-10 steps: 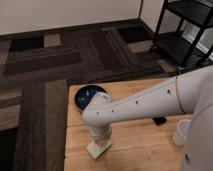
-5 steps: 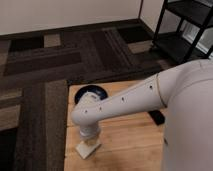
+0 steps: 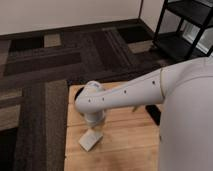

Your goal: Wipe the white sponge on the table

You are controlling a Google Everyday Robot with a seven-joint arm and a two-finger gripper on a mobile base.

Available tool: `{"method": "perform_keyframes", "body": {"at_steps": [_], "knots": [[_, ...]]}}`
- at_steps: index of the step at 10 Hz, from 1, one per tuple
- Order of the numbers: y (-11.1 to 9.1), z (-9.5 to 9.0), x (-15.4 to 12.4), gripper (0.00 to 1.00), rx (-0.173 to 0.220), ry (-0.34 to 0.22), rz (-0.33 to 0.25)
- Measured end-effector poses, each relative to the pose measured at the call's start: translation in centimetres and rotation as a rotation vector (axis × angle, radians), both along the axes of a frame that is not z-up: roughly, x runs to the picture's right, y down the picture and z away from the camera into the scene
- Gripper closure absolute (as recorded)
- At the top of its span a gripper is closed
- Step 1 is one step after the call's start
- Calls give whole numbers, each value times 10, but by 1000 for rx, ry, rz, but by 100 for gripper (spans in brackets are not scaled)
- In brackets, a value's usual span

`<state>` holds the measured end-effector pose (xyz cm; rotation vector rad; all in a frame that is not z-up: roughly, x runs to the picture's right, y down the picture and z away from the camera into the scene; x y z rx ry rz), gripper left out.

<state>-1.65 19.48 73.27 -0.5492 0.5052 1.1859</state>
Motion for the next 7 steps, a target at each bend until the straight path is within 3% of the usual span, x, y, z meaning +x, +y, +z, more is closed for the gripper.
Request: {"method": "perform_keyframes", "body": {"at_steps": [3, 5, 7], "knots": [[-10, -12, 8, 100, 23, 17, 29], [-16, -24, -5, 100, 41, -13, 20], [-6, -30, -24, 100, 24, -58, 10]]}}
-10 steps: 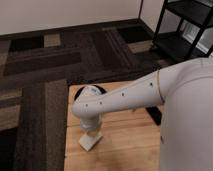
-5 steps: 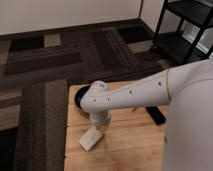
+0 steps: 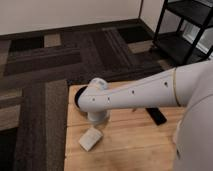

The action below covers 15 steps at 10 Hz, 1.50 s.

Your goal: Wipe the white sponge on the table

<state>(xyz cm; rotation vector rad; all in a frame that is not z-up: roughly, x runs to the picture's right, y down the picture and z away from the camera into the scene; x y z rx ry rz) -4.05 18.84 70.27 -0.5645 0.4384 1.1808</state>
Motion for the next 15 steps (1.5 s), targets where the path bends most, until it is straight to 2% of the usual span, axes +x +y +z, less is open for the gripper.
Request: {"method": "perform_keyframes", "body": {"at_steps": [3, 7, 15], "knots": [[19, -4, -27, 100, -39, -71, -25], [36, -4, -44, 100, -74, -119, -59], [58, 2, -39, 100, -127, -107, -74]]}}
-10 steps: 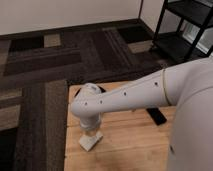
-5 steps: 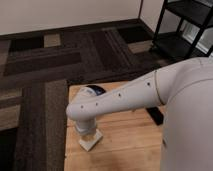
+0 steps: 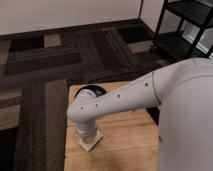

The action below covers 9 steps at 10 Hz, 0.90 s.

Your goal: Wipe the white sponge on the table

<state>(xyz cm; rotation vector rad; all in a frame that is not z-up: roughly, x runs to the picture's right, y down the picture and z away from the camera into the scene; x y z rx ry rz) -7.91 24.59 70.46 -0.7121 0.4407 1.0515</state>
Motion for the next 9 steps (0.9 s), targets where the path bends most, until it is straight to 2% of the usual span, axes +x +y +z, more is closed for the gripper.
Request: {"method": "perform_keyframes", "body": {"at_steps": [3, 6, 7, 9], "knots": [[1, 8, 24, 100, -4, 60, -9], [0, 10, 74, 100, 5, 182, -9], [1, 9, 84, 100, 6, 207, -3], [7, 3, 120, 100, -1, 298, 42]]}}
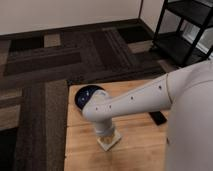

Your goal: Wipe the white sponge on the table

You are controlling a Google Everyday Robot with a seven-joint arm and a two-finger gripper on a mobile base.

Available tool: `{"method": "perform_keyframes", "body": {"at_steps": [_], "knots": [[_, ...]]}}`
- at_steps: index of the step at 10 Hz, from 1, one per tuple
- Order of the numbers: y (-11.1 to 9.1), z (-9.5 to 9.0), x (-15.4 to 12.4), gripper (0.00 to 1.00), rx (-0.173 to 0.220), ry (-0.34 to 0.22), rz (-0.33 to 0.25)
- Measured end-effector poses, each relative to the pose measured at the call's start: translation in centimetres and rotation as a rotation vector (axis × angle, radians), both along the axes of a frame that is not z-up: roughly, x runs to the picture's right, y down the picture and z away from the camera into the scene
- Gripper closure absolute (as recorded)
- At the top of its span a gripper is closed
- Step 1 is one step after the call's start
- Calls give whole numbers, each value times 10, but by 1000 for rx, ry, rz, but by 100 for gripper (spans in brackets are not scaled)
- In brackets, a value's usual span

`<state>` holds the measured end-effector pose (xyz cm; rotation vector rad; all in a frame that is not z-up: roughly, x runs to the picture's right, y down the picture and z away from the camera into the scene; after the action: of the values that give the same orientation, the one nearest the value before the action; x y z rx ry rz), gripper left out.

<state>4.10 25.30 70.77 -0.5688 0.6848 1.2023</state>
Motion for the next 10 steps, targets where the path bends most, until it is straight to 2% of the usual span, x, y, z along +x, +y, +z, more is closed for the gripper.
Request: {"method": "perform_keyframes", "body": {"at_steps": [4, 6, 8, 10], "knots": [[25, -14, 49, 100, -29, 122, 109], [37, -25, 65, 100, -43, 157, 129], [39, -38, 85, 100, -38, 209, 157], [35, -42, 96, 100, -22, 238, 177]]}}
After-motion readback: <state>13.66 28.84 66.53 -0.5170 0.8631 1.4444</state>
